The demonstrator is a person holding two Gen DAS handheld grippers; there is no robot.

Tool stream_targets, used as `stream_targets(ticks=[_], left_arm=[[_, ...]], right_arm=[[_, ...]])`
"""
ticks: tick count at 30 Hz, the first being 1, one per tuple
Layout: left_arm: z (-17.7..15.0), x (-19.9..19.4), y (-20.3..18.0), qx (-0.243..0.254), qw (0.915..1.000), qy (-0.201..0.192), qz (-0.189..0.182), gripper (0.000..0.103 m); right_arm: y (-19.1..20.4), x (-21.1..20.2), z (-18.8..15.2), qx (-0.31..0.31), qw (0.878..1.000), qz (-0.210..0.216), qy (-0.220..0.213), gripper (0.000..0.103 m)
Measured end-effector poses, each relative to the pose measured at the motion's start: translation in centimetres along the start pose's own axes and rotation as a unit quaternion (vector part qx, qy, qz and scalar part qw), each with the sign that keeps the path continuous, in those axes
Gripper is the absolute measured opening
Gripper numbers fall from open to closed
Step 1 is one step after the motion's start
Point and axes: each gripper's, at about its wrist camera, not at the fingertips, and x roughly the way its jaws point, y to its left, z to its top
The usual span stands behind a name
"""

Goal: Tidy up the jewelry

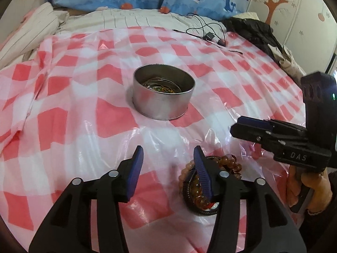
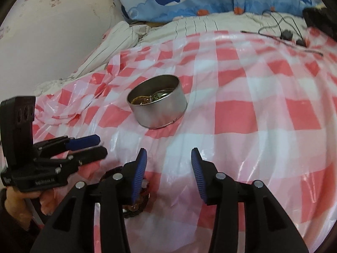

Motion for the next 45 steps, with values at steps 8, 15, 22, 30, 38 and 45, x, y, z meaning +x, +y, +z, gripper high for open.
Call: stream_targets(ticks=[8, 15, 22, 30, 38, 45], left_arm=[[0.0, 0.0, -1.9, 0.044, 0.9988, 0.005, 0.02, 0.056], [0.0, 0.0, -2.1, 0.056, 0.9981, 0.007, 0.027, 0.058], [-0.4, -0.1, -1.9, 0.091, 0.9953, 0.033, 0.001, 0.06], [-1.1, 0.1, -1.9, 0.121, 0.991, 0.052, -0.028, 0.06], [-1.4, 0.6, -3.2, 0.141, 0.988, 0.044, -0.045, 0.06], [-1.3, 1.5, -2.9, 0.118, 0.991, 0.049, -0.04, 0.06]], right_arm=[[0.2, -0.2, 0.1, -0.006, 1.0, 0.0, -0.002, 0.05], [0.2, -0.2, 0.0, -0.005, 1.0, 0.001, 0.001, 0.055], [-0.4, -0.7, 0.4, -0.003, 1.0, 0.003, 0.002, 0.056], [-2.5, -1.3, 0.7, 0.035, 0.999, 0.018, 0.001, 0.058], [-2.7, -1.2, 0.5, 0.04, 0.999, 0.027, 0.013, 0.059], [-2.3, -0.7, 0.2, 0.034, 0.999, 0.028, 0.021, 0.062]])
